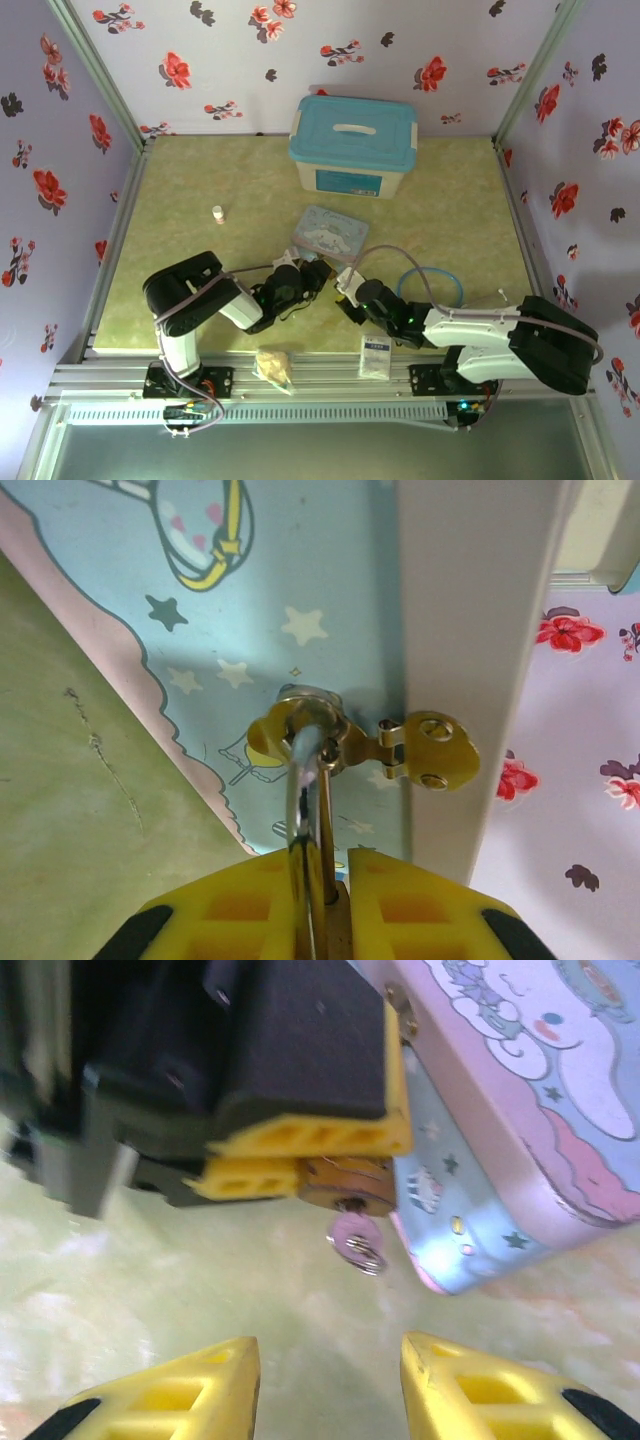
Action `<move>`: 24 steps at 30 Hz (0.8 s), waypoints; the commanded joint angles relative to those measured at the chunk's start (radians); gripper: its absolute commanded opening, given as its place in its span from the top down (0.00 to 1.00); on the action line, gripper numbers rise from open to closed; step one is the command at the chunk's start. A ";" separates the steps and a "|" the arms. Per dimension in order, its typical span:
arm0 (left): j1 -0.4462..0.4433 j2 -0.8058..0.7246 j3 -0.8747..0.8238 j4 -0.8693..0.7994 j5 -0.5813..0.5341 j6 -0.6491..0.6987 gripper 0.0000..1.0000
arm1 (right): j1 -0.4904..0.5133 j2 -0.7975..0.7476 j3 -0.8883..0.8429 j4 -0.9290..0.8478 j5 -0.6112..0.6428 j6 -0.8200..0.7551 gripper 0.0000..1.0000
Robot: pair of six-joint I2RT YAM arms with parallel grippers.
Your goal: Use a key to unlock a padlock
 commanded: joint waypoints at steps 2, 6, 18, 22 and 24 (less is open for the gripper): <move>0.004 -0.049 0.005 0.003 0.017 0.031 1.00 | 0.027 0.019 -0.012 0.143 0.173 -0.183 0.58; 0.000 -0.051 0.012 0.014 0.029 0.032 1.00 | 0.057 0.081 -0.020 0.239 0.204 -0.275 0.57; 0.002 -0.026 -0.003 0.066 0.042 0.014 1.00 | 0.092 0.273 0.050 0.368 0.372 -0.352 0.63; 0.002 0.001 -0.004 0.104 0.047 -0.005 1.00 | 0.093 0.306 0.053 0.411 0.361 -0.343 0.67; 0.002 0.008 -0.003 0.109 0.052 -0.013 1.00 | 0.098 0.327 0.053 0.428 0.364 -0.345 0.70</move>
